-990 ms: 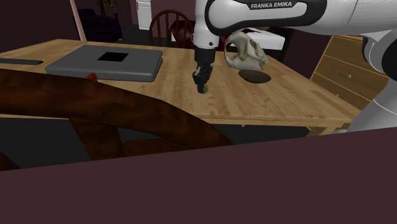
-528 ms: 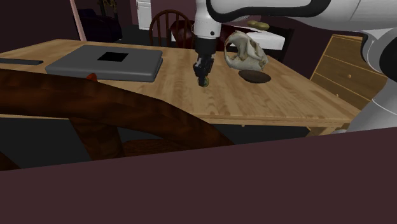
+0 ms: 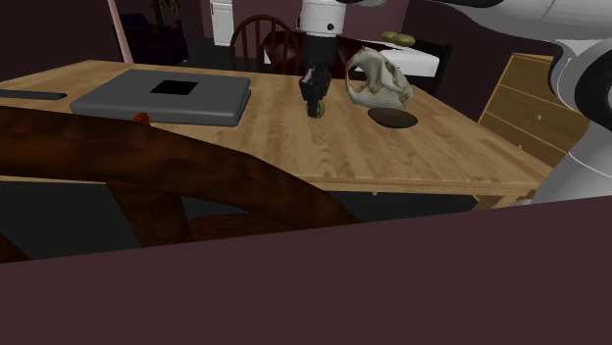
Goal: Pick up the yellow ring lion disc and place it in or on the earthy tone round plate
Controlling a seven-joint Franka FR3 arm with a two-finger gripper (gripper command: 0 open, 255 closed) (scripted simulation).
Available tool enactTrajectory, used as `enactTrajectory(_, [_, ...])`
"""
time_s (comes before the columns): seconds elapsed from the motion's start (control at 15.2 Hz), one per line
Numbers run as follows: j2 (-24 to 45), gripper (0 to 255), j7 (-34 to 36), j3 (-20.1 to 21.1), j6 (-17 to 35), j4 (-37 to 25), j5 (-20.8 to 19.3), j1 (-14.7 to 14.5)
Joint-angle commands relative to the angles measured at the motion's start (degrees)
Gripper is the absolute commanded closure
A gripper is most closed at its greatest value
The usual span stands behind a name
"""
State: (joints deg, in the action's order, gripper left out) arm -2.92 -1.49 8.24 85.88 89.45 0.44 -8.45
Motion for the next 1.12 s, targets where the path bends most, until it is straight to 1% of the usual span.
enactTrajectory(0.0, [0.68, 255, 0.09, 0.05, -1.73, -2.38, -0.09, -0.03])
enactTrajectory(0.2, [1.71, 255, 0.2, 0.11, -4.31, -5.98, -0.23, -0.08])
enactTrajectory(0.59, [-3.74, 255, -8.21, -4.45, -3.37, 0.4, -0.07, 3.76])
enactTrajectory(1.06, [-7.17, 255, -18.07, -10.17, -2.96, 4.23, -0.98, 7.84])
